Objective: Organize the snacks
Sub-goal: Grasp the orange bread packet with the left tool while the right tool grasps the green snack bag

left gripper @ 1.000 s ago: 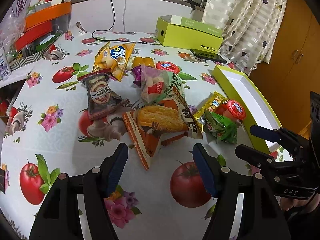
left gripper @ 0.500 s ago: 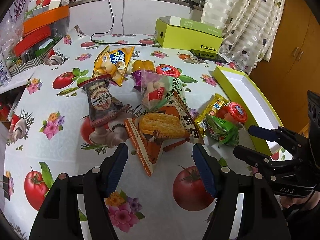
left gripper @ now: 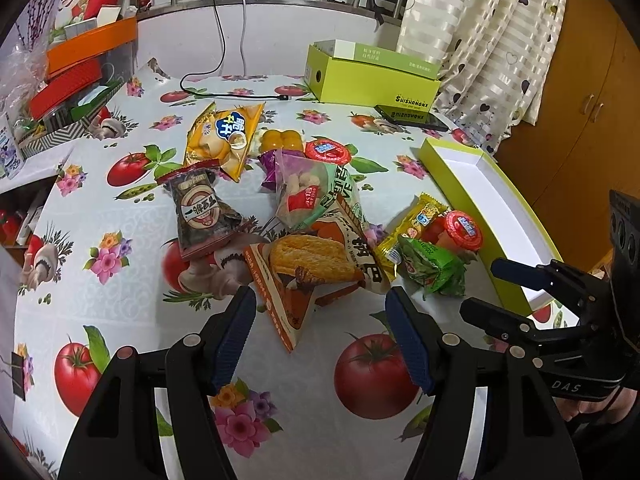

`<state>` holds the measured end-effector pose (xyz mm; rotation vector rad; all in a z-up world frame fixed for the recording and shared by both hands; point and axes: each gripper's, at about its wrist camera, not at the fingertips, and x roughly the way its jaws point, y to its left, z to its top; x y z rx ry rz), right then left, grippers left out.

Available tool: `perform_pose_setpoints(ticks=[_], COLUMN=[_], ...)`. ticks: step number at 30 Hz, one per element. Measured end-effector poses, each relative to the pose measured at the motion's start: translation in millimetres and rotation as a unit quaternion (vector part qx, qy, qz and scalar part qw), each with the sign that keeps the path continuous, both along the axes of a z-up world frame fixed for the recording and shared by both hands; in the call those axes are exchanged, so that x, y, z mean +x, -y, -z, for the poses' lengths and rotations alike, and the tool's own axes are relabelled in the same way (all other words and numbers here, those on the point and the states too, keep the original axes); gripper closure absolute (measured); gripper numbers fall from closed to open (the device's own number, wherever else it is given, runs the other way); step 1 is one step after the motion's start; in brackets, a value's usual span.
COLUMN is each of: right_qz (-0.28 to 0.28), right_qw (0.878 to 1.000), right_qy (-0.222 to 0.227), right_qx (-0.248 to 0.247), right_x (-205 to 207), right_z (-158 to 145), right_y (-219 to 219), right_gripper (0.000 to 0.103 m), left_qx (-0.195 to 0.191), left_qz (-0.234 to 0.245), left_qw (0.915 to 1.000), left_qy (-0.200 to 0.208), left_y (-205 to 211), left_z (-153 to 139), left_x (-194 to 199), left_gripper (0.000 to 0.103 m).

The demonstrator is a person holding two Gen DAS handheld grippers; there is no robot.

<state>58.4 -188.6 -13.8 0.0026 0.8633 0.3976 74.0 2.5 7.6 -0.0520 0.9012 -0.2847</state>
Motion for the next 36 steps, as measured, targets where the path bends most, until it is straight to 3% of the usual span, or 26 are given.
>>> perform_pose_setpoints(ticks=[21, 36], right_qz=[-0.004, -0.017], right_qw=[1.0, 1.0], right_qy=[0.024, 0.0], right_qx=[0.018, -0.007], right_x=[-22, 1], right_z=[-26, -4], right_y=[-1, 4], right_gripper=[0.035, 0.035], left_qx=[-0.003, 0.028], left_qz=[-0.004, 0.019], left_qw=[0.9998, 0.9994], left_qy=[0.017, 0.009], left_y=[2, -5], left_z=[-32, 3], left_x=[-12, 17], left_gripper=[0.035, 0.035])
